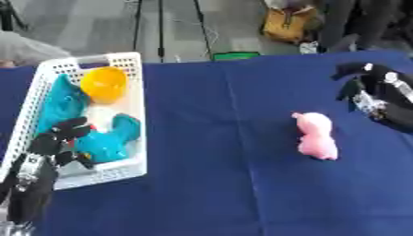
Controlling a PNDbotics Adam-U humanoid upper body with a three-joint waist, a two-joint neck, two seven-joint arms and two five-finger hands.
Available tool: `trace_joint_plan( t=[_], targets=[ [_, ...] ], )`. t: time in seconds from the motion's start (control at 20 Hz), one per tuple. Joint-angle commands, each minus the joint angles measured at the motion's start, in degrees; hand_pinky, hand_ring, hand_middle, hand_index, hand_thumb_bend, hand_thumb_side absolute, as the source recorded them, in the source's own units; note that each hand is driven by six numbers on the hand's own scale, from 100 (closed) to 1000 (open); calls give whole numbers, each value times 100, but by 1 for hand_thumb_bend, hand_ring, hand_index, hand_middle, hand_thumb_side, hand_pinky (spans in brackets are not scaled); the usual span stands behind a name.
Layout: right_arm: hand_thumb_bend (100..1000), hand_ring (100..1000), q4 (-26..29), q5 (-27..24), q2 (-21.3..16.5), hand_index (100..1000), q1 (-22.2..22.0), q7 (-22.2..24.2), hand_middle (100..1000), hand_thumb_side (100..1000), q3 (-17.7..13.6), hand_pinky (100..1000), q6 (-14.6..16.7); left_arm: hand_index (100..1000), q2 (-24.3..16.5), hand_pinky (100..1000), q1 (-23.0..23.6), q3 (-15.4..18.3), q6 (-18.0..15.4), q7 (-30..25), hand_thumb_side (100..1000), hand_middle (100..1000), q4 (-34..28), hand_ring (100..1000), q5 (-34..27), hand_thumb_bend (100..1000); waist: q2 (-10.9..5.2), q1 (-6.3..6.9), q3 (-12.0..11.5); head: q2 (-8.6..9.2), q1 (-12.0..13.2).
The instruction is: Pick up objects on the table and place them in the box.
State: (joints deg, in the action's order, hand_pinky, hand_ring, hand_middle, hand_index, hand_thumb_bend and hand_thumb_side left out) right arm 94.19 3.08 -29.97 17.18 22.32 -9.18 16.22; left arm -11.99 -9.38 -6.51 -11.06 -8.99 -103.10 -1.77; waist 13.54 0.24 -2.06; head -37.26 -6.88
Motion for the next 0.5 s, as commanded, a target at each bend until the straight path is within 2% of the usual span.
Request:
trace_joint_plan(
  t=[0.05, 0.35, 0.45, 0.5],
  targets=[
    [100, 539, -38, 197, -162, 834, 96, -8, 720, 563, -69, 341, -12, 734, -12, 447, -11, 12, 2, 1, 1000, 834, -84, 859, 9, 280, -74, -14, 1, 31, -8],
    [136, 568, -271, 578, -219, 828, 213, 11, 741, 554, -2, 360, 23, 734, -10, 447, -8, 9, 3, -5, 1000, 834, -80, 859, 8, 281, -77, -15, -5, 30, -17],
    [237, 639, -384, 752, -261, 828, 276, 58, 776, 548, 32, 425, 50, 734, -9, 447, -6, 5, 4, -9, 1000, 834, -78, 859, 8, 281, -80, -13, -9, 29, -24],
    [248, 650, -461, 874, -281, 830, 321, 101, 781, 549, 51, 437, 83, 734, -7, 447, -6, 3, 5, -11, 1000, 834, -76, 859, 7, 280, -82, -11, -10, 28, -26]
  ],
)
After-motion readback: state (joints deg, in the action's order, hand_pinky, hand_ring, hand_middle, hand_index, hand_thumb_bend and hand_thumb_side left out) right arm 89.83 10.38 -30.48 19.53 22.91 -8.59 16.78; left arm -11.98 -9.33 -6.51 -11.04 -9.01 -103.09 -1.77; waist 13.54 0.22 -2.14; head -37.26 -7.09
